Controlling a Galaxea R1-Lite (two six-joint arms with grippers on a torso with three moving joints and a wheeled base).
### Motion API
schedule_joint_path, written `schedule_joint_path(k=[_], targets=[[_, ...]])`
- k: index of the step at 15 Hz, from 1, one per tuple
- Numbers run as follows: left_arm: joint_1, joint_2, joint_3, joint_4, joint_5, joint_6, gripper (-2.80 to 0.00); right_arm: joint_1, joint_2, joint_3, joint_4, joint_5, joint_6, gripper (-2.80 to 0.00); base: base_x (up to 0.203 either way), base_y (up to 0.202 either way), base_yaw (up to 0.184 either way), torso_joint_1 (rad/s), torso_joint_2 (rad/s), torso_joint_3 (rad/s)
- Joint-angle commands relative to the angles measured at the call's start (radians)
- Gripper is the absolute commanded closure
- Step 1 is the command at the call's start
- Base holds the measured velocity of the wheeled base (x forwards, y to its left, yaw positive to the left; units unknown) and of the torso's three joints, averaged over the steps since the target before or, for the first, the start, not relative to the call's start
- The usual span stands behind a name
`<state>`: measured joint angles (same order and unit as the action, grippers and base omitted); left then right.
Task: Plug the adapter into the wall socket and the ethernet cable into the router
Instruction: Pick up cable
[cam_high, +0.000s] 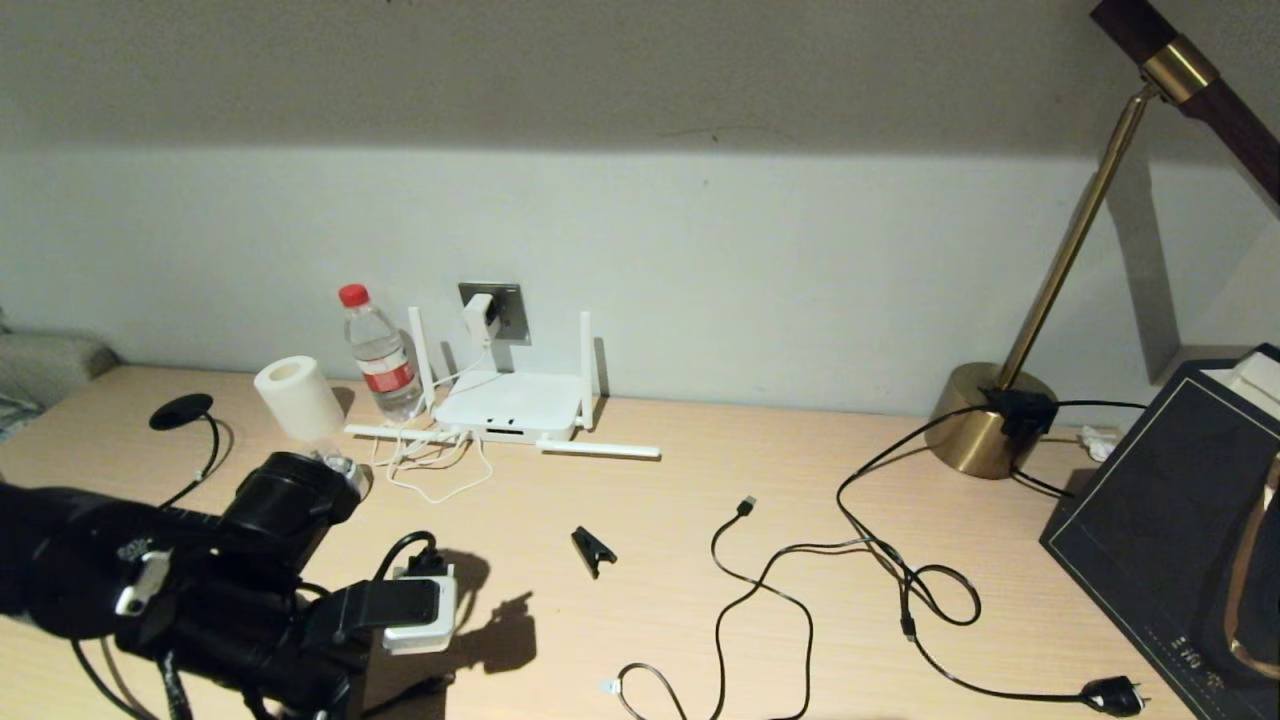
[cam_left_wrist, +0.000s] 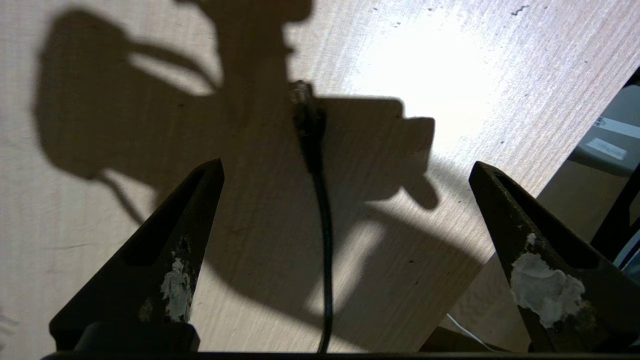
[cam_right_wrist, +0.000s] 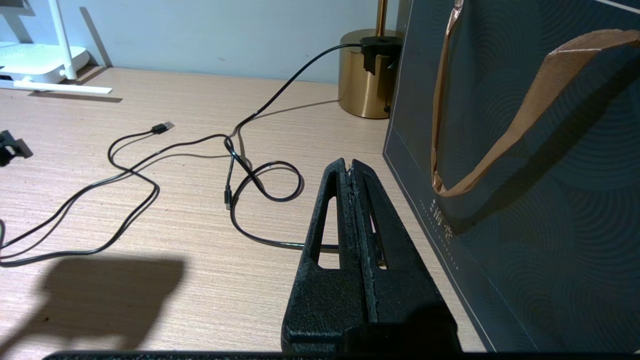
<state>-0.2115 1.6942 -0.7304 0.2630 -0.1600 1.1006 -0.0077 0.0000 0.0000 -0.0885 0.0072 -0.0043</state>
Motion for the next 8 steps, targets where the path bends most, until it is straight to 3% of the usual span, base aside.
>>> schedule_joint_path(k=[1,8], targets=[[0.0,0.055,0.012,-0.004,0.002,0.005,-2.8,0.0,0.0,0.035,0.0,0.0,0.0,0.0,0.0,0.0,0.0,0.0,0.0,0.0],[0.001,0.085,0.048,-0.057,0.037,0.004,-2.8,0.0,0.0,0.035,0.0,0.0,0.0,0.0,0.0,0.0,0.0,0.0,0.0,0.0]])
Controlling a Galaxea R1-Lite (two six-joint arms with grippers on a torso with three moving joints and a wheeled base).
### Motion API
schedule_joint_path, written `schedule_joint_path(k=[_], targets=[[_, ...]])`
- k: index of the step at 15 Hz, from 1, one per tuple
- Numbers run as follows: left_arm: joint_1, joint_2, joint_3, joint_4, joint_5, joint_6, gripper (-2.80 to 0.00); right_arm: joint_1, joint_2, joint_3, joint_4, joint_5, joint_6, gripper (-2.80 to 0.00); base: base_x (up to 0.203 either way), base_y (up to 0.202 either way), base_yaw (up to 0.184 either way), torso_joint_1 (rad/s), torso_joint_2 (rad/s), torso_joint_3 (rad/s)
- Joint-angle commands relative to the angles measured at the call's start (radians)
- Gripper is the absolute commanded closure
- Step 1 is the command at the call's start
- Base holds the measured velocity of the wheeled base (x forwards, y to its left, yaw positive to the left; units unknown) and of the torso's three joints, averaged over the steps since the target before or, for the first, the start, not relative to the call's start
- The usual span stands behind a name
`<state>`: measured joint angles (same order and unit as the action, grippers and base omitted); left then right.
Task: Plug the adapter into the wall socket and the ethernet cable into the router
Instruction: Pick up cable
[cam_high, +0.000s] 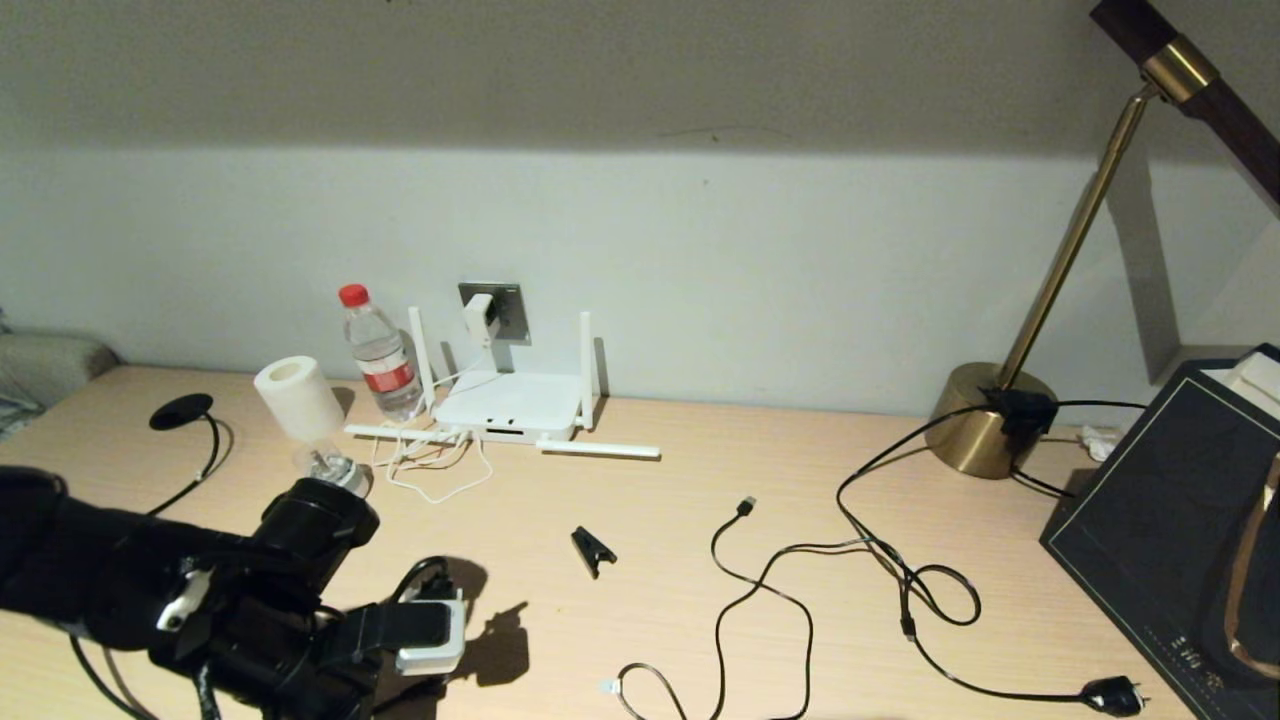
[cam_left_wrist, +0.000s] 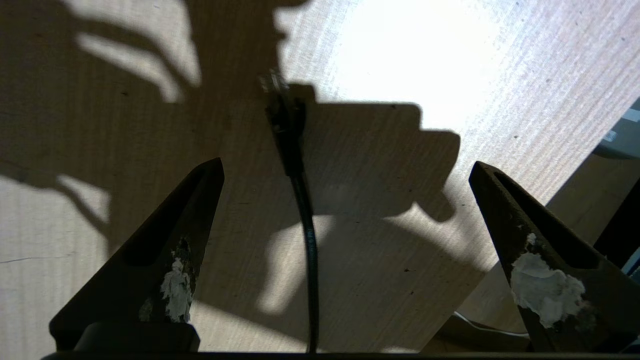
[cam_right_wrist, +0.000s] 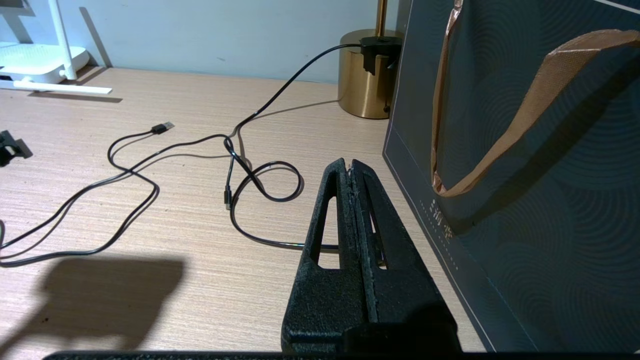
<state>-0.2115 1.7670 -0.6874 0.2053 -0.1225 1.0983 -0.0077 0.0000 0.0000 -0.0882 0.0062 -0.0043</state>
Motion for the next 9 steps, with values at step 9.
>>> schedule_joint_path(k=[9], targets=[[0.007,0.047,0.008,-0.003,0.011,0.006,-2.8,0.0,0.0,0.035,-0.001,0.001,0.0,0.0,0.0,0.0,0.0,0.0,0.0,0.0]])
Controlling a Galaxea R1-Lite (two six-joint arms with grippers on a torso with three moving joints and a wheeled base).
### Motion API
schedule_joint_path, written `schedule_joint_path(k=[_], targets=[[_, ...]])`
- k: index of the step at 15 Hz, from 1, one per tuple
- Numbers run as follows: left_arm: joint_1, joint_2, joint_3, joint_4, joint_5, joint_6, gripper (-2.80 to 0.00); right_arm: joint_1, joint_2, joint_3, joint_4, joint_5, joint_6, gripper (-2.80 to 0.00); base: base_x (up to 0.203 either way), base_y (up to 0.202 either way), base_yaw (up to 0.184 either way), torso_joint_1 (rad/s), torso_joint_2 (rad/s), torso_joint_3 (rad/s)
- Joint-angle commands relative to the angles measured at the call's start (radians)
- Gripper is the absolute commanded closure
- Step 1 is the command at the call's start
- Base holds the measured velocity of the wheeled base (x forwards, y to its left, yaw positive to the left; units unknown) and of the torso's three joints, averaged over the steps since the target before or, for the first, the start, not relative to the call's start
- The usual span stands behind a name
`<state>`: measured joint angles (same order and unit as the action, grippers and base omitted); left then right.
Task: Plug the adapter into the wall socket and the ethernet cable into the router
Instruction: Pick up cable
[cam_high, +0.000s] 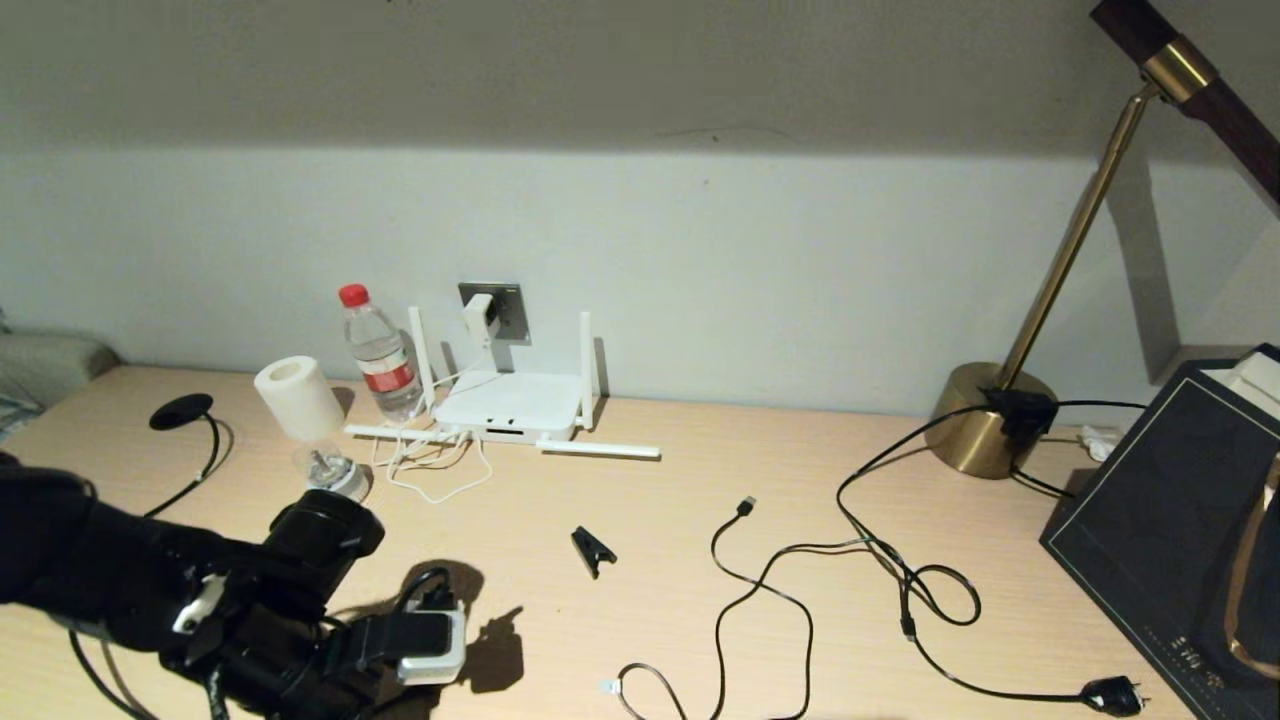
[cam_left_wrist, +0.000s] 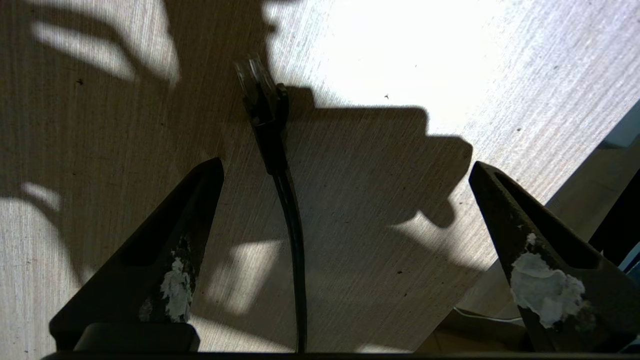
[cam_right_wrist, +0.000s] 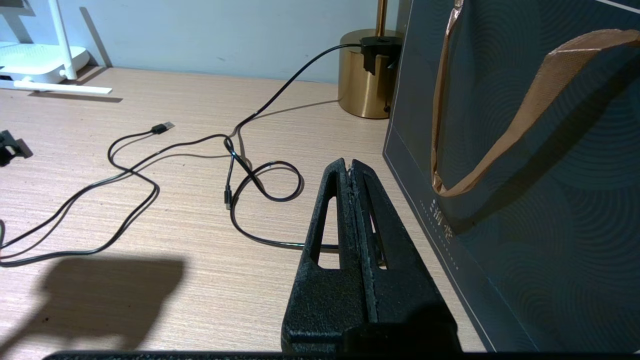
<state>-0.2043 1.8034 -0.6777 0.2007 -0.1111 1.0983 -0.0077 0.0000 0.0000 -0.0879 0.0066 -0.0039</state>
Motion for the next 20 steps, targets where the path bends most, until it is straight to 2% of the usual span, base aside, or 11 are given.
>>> schedule_joint_path(k=[1,2,5,14,18,20], targets=[[0.0,0.011,-0.002,0.002,-0.001,0.006,-2.36,0.0,0.0,0.035,-0.001,0.0,-0.001,0.0,0.0,0.0,0.0,0.0,0.0,0.0],[0.0,0.014,-0.003,0.001,-0.003,0.006,0.0,0.0,0.0,0.035,-0.001,0.0,-0.001,0.0,0.0,0.0,0.0,0.0,0.0,0.0],[0.0,0.033,0.003,-0.053,-0.005,0.006,0.0,0.0,0.0,0.035,-0.001,0.001,-0.001,0.0,0.0,0.0,0.0,0.0,0.0,0.0],[0.0,0.016,0.027,-0.066,-0.01,0.007,0.0,0.0,0.0,0.035,-0.001,0.001,-0.001,0.0,0.0,0.0,0.0,0.0,0.0,0.0],[-0.001,-0.101,-0.001,-0.121,-0.052,0.011,0.0,0.0,0.0,0.035,-0.001,0.0,-0.001,0.0,0.0,0.0,0.0,0.0,0.0,0.0],[-0.005,-0.201,-0.089,-0.104,-0.062,0.011,0.0,0.0,0.0,0.035,-0.001,0.001,-0.001,0.0,0.0,0.0,0.0,0.0,0.0,0.0]])
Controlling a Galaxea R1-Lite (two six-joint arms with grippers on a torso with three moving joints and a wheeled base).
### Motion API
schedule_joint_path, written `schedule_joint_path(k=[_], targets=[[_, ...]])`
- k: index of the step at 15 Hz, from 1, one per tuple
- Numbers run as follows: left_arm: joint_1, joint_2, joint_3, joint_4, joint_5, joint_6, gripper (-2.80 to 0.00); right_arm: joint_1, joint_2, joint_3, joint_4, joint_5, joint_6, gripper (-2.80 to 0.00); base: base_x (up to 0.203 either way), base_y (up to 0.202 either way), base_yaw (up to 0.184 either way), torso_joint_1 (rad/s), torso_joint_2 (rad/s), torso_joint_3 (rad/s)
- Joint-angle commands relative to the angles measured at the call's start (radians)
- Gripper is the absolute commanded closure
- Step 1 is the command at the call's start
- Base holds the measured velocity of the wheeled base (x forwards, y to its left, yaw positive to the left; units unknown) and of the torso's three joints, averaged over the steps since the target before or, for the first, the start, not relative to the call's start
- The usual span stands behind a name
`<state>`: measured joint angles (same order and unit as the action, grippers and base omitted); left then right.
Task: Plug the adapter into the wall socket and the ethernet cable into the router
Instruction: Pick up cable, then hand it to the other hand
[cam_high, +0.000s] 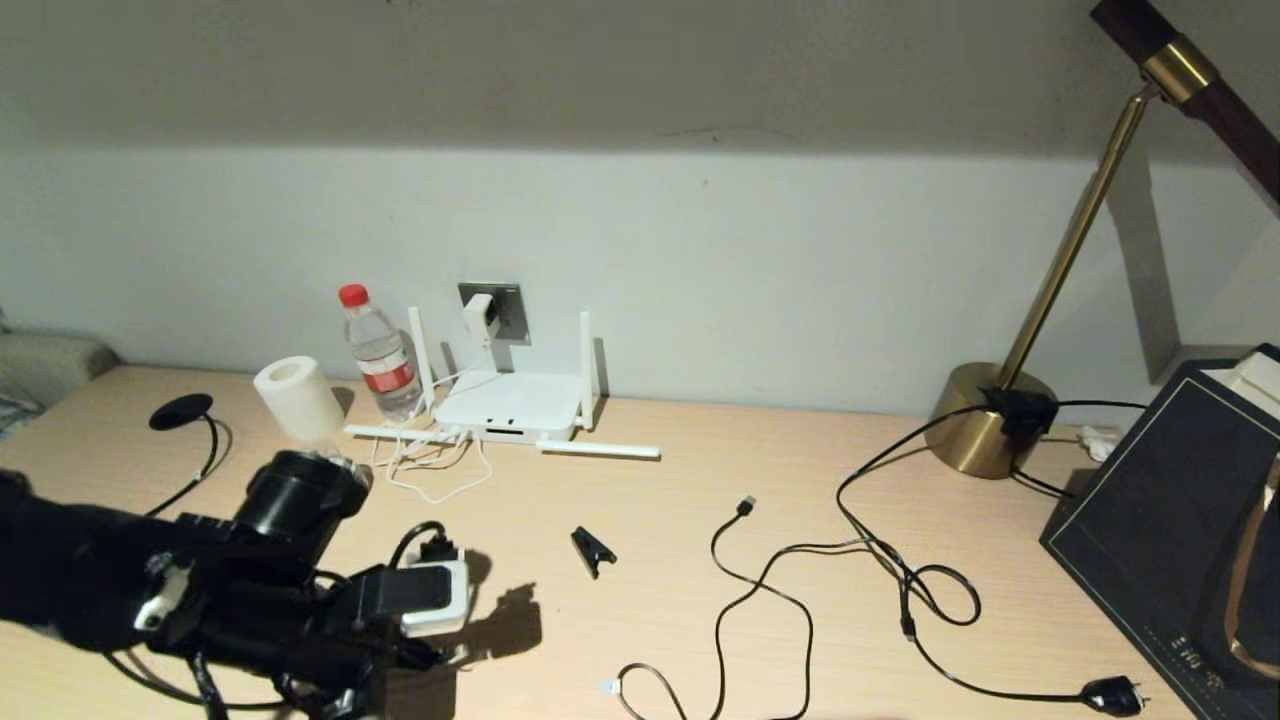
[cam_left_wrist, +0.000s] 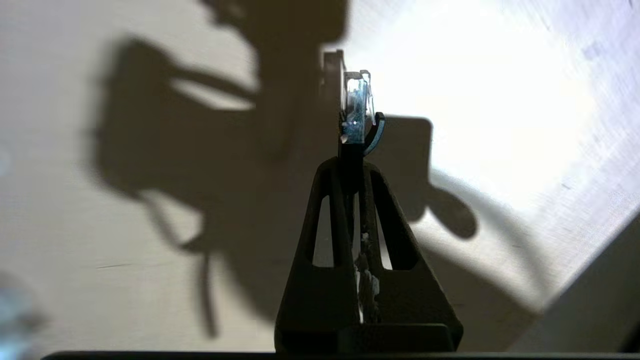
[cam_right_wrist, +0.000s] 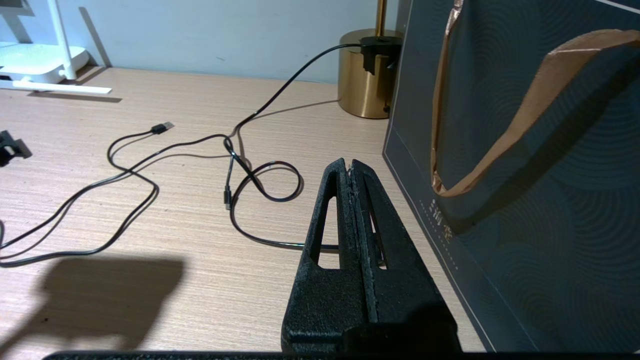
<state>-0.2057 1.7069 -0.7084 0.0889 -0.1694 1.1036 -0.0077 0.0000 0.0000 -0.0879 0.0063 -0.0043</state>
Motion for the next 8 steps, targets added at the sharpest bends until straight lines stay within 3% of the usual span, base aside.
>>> schedule_joint_path(k=[1,4,8], targets=[[-0.015,-0.142,-0.112,0.036,-0.006,0.006,0.0,0.0,0.0,0.035,-0.001,0.0,0.0,0.0,0.0,0.0,0.0,0.0,0.0,0.0],[-0.109,-0.185,-0.292,0.118,-0.002,0.006,0.0,0.0,0.0,0.035,-0.001,0.001,0.0,0.0,0.0,0.0,0.0,0.0,0.0,0.0],[-0.183,-0.152,-0.543,0.158,0.067,0.008,0.0,0.0,0.0,0.035,-0.001,0.001,0.0,0.0,0.0,0.0,0.0,0.0,0.0,0.0]])
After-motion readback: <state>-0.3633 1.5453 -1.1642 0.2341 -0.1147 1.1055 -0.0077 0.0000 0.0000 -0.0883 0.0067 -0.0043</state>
